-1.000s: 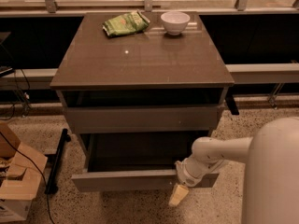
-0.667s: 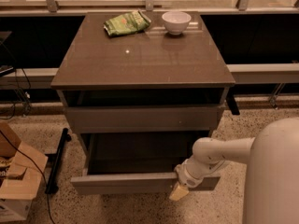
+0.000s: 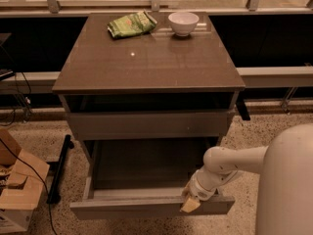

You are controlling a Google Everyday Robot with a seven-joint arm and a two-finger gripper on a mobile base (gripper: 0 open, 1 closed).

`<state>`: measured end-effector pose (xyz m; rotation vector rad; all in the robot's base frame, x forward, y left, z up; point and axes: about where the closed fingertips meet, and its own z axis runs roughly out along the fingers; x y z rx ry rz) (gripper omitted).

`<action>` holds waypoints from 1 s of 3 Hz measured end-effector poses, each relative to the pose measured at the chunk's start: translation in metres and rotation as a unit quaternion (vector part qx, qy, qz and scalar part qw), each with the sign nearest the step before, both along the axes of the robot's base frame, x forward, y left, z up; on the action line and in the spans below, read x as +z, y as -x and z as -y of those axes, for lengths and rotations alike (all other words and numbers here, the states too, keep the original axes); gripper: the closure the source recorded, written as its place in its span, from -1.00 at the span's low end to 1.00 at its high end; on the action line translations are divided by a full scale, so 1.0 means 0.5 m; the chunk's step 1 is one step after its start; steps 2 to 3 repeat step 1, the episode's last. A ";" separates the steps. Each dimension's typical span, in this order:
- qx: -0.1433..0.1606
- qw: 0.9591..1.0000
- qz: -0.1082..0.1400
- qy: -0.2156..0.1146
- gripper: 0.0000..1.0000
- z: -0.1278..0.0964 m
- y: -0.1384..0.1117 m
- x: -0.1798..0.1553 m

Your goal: Open middle drawer

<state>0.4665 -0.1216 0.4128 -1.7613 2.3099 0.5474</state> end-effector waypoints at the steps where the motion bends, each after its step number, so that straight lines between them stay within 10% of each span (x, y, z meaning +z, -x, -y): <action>1: 0.001 1.000 -0.001 0.000 -0.24 -0.001 0.002 -0.002; 3: 0.001 1.000 -0.001 0.000 -0.24 -0.001 0.002 -0.002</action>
Offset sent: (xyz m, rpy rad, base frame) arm 0.0000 0.0000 0.0000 0.0000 0.0000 0.0000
